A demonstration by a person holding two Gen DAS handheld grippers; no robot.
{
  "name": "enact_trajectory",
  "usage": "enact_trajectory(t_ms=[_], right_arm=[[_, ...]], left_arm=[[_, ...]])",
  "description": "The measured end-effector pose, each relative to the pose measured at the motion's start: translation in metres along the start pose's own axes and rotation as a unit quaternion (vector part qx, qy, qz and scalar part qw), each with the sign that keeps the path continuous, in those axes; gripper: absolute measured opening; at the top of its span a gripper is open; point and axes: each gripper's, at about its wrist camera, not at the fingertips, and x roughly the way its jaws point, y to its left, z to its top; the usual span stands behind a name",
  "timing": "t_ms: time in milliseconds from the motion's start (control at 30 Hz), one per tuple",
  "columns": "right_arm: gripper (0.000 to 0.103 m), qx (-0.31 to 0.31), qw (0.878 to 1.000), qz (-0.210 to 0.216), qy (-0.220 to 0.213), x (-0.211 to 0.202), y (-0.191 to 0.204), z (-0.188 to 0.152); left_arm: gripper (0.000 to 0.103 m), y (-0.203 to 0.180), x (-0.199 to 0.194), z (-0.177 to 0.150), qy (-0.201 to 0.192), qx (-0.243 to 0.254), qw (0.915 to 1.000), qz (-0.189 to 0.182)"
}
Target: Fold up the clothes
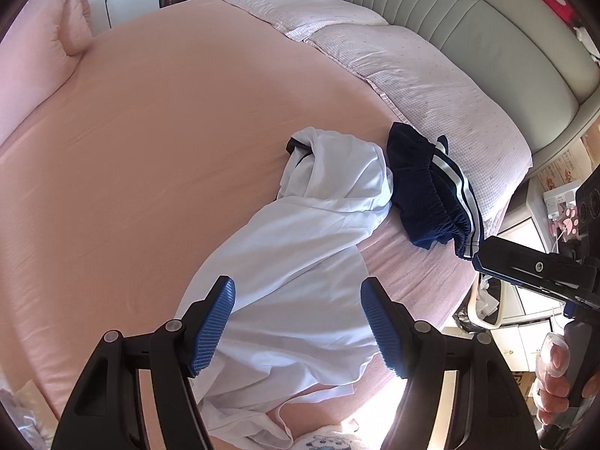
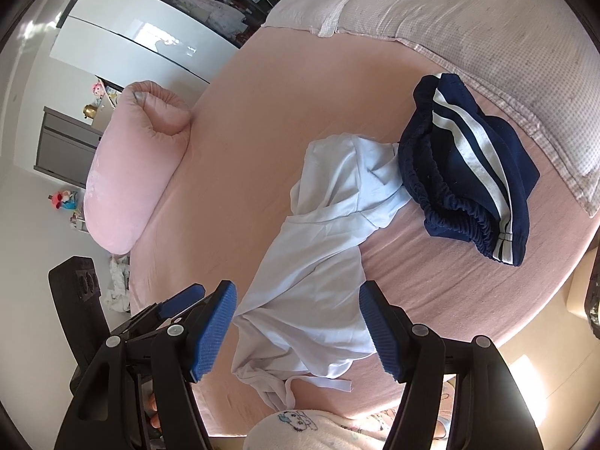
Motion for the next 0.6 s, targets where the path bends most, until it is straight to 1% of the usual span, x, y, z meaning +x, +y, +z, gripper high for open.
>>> enact_trajectory(t_ms=[200,367,600], right_arm=[[0.068,0.049,0.999,0.008,0.017,0.035,-0.017,0.013],[0.068,0.12,0.993,0.019,0.014,0.06,-0.039,0.018],[0.068,0.156,0.988,0.006,0.009,0.089,-0.053,0.024]], left_arm=[[0.068,0.0,0.024,0.005,0.007,0.031,0.9993,0.018],[0.068,0.0,0.044,0.009,0.012,0.055,0.998,0.03],[0.068,0.001,0.073,0.014,0.024,0.094,0.9943,0.045]])
